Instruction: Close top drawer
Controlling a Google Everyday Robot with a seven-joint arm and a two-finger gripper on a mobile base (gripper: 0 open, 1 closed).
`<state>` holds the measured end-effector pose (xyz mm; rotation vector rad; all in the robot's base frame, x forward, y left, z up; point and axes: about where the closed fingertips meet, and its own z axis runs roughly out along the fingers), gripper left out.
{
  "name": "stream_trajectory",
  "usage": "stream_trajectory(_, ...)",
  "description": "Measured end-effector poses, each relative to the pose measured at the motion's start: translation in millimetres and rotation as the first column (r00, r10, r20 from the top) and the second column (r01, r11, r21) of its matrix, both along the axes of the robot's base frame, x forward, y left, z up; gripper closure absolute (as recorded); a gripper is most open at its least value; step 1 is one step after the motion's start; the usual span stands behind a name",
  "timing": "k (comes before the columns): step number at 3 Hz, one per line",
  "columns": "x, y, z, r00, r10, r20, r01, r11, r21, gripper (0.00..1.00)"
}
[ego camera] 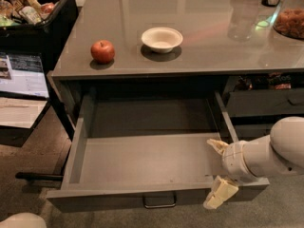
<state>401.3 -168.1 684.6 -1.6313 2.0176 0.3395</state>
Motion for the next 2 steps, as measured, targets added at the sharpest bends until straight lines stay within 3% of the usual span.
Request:
stream_trajectory(1,6,7,-22,0.9999,0.011,-0.011,-0.01,1.0,0.018,0.0)
stream_trajectory(2,19,12,-31,0.9999,0.004,-0.01,-0.004,1.0,0.013,0.12)
